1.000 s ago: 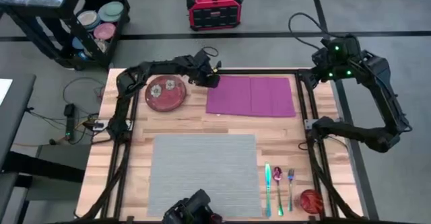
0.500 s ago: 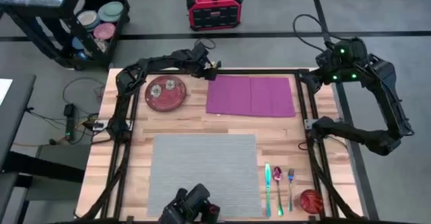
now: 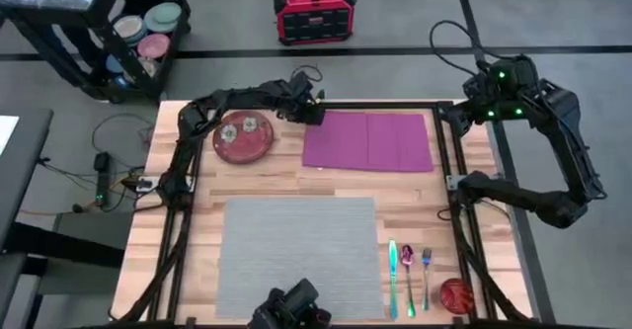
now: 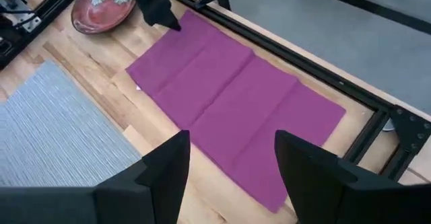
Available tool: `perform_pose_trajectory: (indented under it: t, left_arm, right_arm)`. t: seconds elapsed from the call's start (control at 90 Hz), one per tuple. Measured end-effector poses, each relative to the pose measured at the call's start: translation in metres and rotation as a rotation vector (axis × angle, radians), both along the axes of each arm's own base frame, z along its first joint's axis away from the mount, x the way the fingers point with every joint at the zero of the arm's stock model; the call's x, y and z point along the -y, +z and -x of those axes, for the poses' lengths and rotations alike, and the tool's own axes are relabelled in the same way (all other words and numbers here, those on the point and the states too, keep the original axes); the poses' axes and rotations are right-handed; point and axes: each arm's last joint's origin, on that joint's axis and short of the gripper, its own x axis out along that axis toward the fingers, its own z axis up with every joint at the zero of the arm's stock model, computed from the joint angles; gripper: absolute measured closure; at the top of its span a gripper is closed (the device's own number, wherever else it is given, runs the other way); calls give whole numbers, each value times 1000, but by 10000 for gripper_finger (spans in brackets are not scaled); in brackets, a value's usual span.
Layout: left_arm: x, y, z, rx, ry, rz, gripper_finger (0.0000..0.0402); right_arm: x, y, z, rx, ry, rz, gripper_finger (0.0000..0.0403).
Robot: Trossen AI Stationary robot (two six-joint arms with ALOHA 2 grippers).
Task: Set table place
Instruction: Fold the pink table towel
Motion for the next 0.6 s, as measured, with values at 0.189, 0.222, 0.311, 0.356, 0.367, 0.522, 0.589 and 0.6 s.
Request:
perform_pose_trajectory:
  t: [0.189,0.222,0.311,0.356,0.367,0.522,0.589,0.6]
  left_arm:
    - [-6,-2,5,15,88,48,310]
    - [-6,-2,4,27,82,54,339]
    - [-7,-3,0,71,55,37,388]
    - [-5,-2,-2,75,48,36,390]
    - [-5,-2,-2,75,48,39,390]
    - [-4,-3,-1,56,70,52,401]
    - [-4,-1,1,48,75,53,401]
    - [-3,0,1,47,75,53,401]
  right_arm:
    - [0,0,0,5,-8,-7,198]
    - [0,0,0,8,-13,-10,198]
    - [0,0,0,10,-14,-9,198]
    - [0,0,0,11,-13,-7,198]
    - [0,0,0,12,-13,-6,198]
    - [0,0,0,12,-15,-6,198]
    - [0,0,0,13,-16,-8,198]
    - [0,0,0,13,-16,-7,198]
